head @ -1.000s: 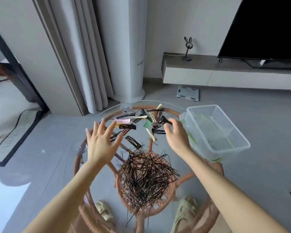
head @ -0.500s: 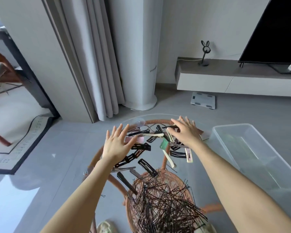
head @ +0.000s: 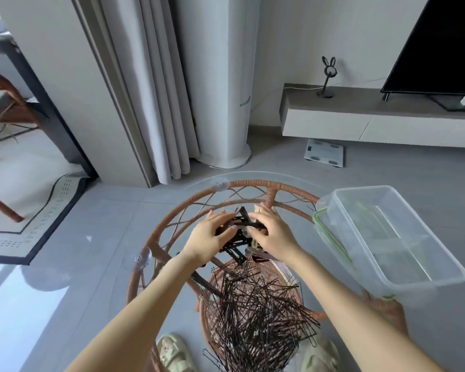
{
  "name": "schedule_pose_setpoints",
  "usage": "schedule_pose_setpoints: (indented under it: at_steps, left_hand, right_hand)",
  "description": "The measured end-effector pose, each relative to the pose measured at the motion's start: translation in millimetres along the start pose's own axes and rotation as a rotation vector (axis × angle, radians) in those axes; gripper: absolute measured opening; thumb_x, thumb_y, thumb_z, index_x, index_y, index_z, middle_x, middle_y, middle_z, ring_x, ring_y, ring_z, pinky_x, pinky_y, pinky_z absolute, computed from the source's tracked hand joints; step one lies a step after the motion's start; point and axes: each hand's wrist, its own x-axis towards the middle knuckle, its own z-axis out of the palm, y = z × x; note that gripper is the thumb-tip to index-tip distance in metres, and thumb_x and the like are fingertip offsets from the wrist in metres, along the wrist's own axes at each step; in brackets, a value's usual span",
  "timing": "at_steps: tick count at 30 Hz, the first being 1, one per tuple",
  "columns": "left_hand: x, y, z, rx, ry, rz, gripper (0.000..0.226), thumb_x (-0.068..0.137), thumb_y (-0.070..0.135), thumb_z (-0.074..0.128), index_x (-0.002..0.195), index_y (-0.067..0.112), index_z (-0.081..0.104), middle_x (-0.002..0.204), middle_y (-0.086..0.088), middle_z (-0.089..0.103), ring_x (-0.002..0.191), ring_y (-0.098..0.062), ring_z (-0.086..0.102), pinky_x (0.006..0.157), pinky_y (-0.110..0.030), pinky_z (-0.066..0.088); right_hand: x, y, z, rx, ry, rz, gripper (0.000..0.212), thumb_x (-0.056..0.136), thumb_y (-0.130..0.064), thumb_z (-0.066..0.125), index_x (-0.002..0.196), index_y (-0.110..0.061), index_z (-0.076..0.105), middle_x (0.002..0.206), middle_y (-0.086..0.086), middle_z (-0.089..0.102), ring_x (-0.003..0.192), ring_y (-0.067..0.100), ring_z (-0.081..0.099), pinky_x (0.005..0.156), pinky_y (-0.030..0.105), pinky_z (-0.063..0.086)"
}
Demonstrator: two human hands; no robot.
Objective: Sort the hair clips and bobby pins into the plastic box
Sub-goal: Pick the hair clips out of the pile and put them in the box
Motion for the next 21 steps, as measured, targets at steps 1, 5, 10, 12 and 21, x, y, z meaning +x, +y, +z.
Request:
schedule_pose_setpoints:
  at_steps: [1, 5, 10, 12, 21]
  left_hand:
    - [-2.6, -0.5, 0.8, -0.024, -0.005, -0.004, 0.042, 0.092, 0.032, 0.052, 0.133, 0.022, 0.051, 0.144, -0.001, 0.045, 0.142, -0.018, 0.027, 0.115, -0.029, 0.018]
    - [-19.5, -7.5, -12.7, 0.008, 0.050, 0.014, 0.051, 0.089, 0.052, 0.040, 0.130, 0.025, 0.053, 0.144, 0.005, 0.045, 0.141, -0.010, 0.027, 0.120, -0.034, 0.009]
    - [-57.8, -31.2, -24.3, 0.160, 0.317, -0.229, 0.064, 0.087, 0.052, 0.017, 0.135, 0.023, 0.048, 0.148, 0.001, 0.040, 0.144, -0.018, 0.024, 0.120, -0.042, 0.006]
    - [-68.0, -30.5, -9.8, 0.210, 0.279, -0.253, 0.066, 0.086, 0.052, 0.014, 0.139, 0.023, 0.041, 0.151, -0.001, 0.034, 0.146, -0.023, 0.014, 0.120, -0.041, 0.001]
    - [-24.8, 27.6, 34.6, 0.040, 0.187, -0.125, 0.049, 0.099, 0.037, 0.024, 0.141, 0.017, 0.037, 0.153, -0.005, 0.031, 0.146, -0.018, 0.015, 0.121, -0.038, 0.007]
  right_hand:
    - [-5.6, -1.0, -0.5, 0.021, -0.005, 0.008, 0.044, 0.092, -0.029, 0.050, 0.134, -0.019, 0.045, 0.154, 0.000, 0.024, 0.144, 0.014, 0.012, 0.108, 0.024, 0.002]
    - [-26.1, -6.9, -15.5, 0.125, -0.044, 0.014, 0.044, 0.090, -0.028, 0.054, 0.132, -0.025, 0.046, 0.153, -0.006, 0.026, 0.141, 0.012, 0.021, 0.110, 0.030, 0.014]
    - [-65.2, 3.8, -28.9, 0.142, 0.146, 0.107, 0.045, 0.093, -0.030, 0.049, 0.136, -0.024, 0.039, 0.151, -0.008, 0.029, 0.139, 0.008, 0.024, 0.107, 0.023, 0.017]
    - [-79.0, 6.9, -16.0, 0.088, 0.187, 0.140, 0.044, 0.095, -0.029, 0.045, 0.137, -0.017, 0.038, 0.150, -0.002, 0.032, 0.139, 0.011, 0.026, 0.108, 0.022, 0.018]
    - [-57.6, -44.0, 17.5, 0.239, 0.140, 0.113, 0.038, 0.097, -0.016, 0.039, 0.135, -0.011, 0.039, 0.141, 0.008, 0.042, 0.133, 0.021, 0.036, 0.110, 0.030, 0.029]
